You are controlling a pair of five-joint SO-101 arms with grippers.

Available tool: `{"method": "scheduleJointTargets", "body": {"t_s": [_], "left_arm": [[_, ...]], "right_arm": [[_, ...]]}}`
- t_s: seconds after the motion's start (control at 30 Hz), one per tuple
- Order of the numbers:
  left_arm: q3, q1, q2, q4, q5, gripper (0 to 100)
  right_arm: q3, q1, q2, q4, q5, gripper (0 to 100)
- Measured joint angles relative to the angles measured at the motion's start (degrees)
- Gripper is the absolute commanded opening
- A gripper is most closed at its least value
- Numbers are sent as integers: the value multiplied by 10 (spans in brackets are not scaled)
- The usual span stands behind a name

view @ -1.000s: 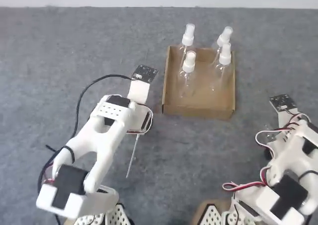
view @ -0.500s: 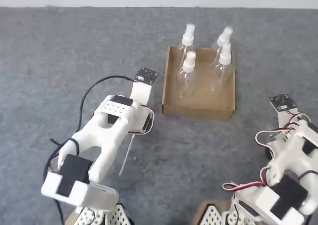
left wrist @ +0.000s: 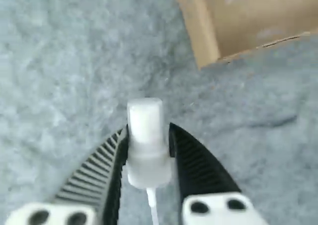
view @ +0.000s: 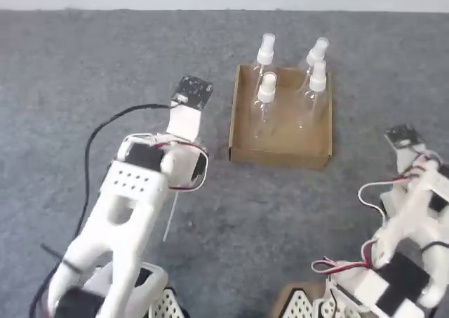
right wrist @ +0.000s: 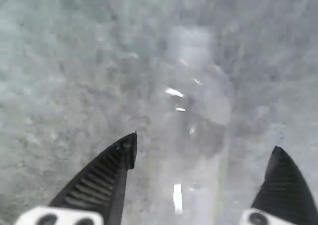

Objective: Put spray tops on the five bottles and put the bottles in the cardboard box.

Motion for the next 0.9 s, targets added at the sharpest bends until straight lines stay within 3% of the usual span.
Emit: {"method": "scheduleJointTargets", "body": {"t_s": [0.23, 0.67, 0.9], "left_arm": [[52, -1, -91, 16, -19, 25], [93, -50, -97, -24, -27, 25], [93, -50, -97, -25, -27, 25]], "right_arm": [[-116, -66, -4, 111, -7, 274], [-256, -33, 211, 120, -10, 266], [-256, -23, 245, 120, -9, 145]]}}
